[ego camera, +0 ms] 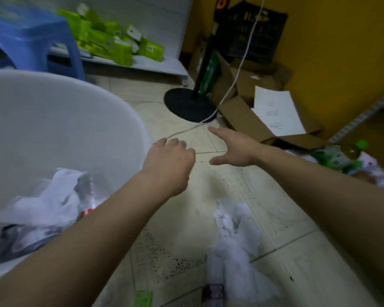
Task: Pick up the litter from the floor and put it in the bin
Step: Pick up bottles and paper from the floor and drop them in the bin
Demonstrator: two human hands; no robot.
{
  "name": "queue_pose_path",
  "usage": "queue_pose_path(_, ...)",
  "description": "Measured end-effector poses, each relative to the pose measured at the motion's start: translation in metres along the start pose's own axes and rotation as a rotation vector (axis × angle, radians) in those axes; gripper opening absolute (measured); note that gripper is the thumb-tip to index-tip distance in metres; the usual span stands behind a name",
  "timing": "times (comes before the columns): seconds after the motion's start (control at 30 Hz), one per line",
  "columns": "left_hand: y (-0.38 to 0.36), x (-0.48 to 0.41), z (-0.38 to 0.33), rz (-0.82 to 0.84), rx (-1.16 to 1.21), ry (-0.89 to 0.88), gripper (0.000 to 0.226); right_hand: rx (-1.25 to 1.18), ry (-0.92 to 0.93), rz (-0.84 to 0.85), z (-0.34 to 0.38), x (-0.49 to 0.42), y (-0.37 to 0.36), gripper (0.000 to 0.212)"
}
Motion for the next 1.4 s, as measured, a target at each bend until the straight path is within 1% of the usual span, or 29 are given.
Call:
queue_pose_path(0.07, -0.001, -0.01, -0.004, -0.01, -0.027, 0.004, 0.039, 0.022, -0.015, 0.008, -0.011, 0.008, -0.007, 0.101)
queue_pose_path(0.13, -0.007, -0.022, -0.025, -0.016, 0.02, 0.014, 0.047, 0.048, -0.024, 0.013, -0.017, 0.019, -0.015, 0.101)
queue_pose_path(0.2, -0.025, -0.027, -0.05, 0.036, 0.14, 0.055, 0.048, 0.084, -0.046, 0.02, -0.024, 0.034, -0.023, 0.1)
queue_pose_path(0.3, -0.06, -0.018, -0.075, 0.144, 0.333, 0.093, 0.047, 0.058, -0.115, 0.029, -0.039, 0.061, -0.035, 0.099)
queue_pose_path(0.4, -0.092, -0.002, -0.082, 0.251, 0.537, 0.091, 0.058, 0.15, -0.185, 0.143, -0.056, 0.074, -0.059, 0.1)
queue_pose_path(0.43, -0.102, -0.001, -0.083, 0.258, 0.57, 0.091, 0.06, 0.168, -0.204, 0.174, -0.063, 0.072, -0.07, 0.099)
queue_pose_path(0.53, -0.127, -0.002, -0.086, 0.233, 0.627, 0.131, 0.065, 0.037, -0.246, 0.234, -0.086, 0.056, -0.108, 0.096)
queue_pose_path(0.63, -0.148, 0.003, -0.098, 0.237, 0.62, 0.152, 0.066, 0.064, -0.244, 0.317, -0.104, 0.038, -0.148, 0.09)
queue_pose_path(0.77, -0.18, 0.029, -0.129, 0.4, 0.581, 0.174, 0.072, -0.013, -0.242, 0.407, -0.108, 0.017, -0.204, 0.077)
queue_pose_path(0.83, -0.195, 0.039, -0.147, 0.49, 0.58, 0.178, 0.075, -0.04, -0.221, 0.41, -0.103, 0.011, -0.232, 0.071)
queue_pose_path(0.93, -0.215, 0.053, -0.174, 0.596, 0.589, 0.174, 0.079, -0.053, -0.24, 0.387, -0.103, 0.011, -0.27, 0.063)
queue_pose_path(1.0, -0.226, 0.061, -0.19, 0.67, 0.654, 0.201, 0.087, -0.042, -0.213, 0.4, -0.106, 0.018, -0.291, 0.055)
queue_pose_path(1.07, -0.235, 0.066, -0.205, 0.7, 0.745, 0.259, 0.097, -0.066, -0.173, 0.382, -0.106, 0.028, -0.307, 0.045)
queue_pose_path(1.13, -0.24, 0.07, -0.216, 0.656, 0.762, 0.316, 0.108, -0.193, -0.132, 0.275, -0.103, 0.037, -0.312, 0.039)
queue_pose_path(1.2, -0.242, 0.073, -0.221, 0.575, 0.752, 0.363, 0.112, -0.427, -0.104, 0.152, -0.102, 0.043, -0.308, 0.034)
queue_pose_path(1.23, -0.243, 0.074, -0.22, 0.534, 0.768, 0.38, 0.113, -0.552, -0.099, 0.119, -0.102, 0.045, -0.305, 0.033)
queue_pose_path(1.3, -0.242, 0.074, -0.215, 0.476, 0.845, 0.398, 0.114, -0.76, -0.121, 0.098, -0.107, 0.045, -0.296, 0.03)
queue_pose_path(1.4, -0.233, 0.069, -0.194, 0.389, 0.899, 0.452, 0.112, -0.964, -0.21, 0.016, -0.116, 0.038, -0.275, 0.027)
Point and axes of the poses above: each hand's wrist, its own x-axis away from the middle knuckle, its own y-axis out of the back of the hand, z = x × y, the point moved 3 cm from there along -x, towards the middle knuckle, and after that the axes turned 12 degrees about -y, right-handed, at the moved point
